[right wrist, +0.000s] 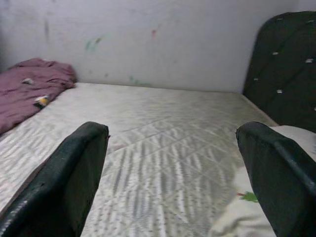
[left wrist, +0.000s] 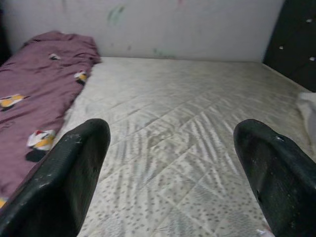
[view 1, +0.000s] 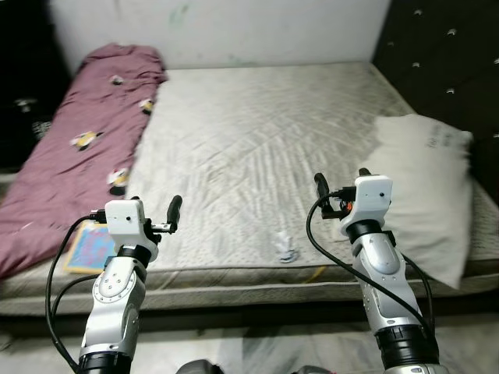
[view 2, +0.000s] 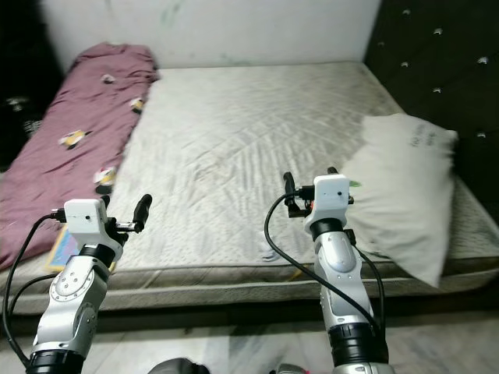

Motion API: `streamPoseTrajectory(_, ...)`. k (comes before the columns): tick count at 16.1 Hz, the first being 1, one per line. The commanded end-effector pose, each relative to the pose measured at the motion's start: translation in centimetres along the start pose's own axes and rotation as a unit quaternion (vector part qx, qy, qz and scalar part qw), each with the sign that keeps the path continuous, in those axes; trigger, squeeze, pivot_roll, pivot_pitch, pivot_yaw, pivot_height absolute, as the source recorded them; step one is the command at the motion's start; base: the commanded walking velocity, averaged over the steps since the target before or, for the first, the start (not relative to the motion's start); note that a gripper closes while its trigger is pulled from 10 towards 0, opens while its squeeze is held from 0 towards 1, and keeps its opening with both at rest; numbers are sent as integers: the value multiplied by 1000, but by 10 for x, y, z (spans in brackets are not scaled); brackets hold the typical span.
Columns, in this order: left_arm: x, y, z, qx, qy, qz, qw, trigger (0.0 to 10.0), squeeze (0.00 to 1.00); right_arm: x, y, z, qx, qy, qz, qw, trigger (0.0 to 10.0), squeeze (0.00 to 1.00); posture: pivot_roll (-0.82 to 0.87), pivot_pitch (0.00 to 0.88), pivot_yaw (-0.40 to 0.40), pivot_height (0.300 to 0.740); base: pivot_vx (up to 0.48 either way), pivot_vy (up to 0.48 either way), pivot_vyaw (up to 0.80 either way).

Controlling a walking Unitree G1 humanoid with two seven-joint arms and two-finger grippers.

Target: Clean up the room

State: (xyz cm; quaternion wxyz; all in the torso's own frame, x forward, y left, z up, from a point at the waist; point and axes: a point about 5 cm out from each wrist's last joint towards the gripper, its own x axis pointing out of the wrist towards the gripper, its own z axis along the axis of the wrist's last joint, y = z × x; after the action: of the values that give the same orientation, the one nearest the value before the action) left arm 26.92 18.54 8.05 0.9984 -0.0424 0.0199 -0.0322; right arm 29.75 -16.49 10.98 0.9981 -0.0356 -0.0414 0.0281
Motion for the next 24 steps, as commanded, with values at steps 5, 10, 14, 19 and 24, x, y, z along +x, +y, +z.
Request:
streamPoseTrajectory(5,1,0,5,8,-11,-8,1000,10000,0,2,-1,3,-1,-7,0,1000,10000,0,-63,0,45,740,337,0,0)
streamPoseTrajectory(10,0,-1,4,9,-9,-9,1000,10000,0,2,1,4,-11,-12,13,1000,10000,0,-63,0,43,740,350,0,160)
streamPoseTrajectory(14,0,0,4,11,-7,6,1000,10000,0,3,0,4,-5,-10,8,1000,10000,0,-60,0,41,740,172,0,344)
streamPoseTrajectory(19,-1,4,2,17,1,25,1000,10000,0,2,1,4,-14,-11,12,1000,10000,0,-58,0,43,740,0,0,0)
streamPoseTrajectory(24,-4,6,-1,19,11,35,999,10000,0,2,-3,4,-14,-10,-7,1000,10000,0,-57,0,44,740,0,0,320)
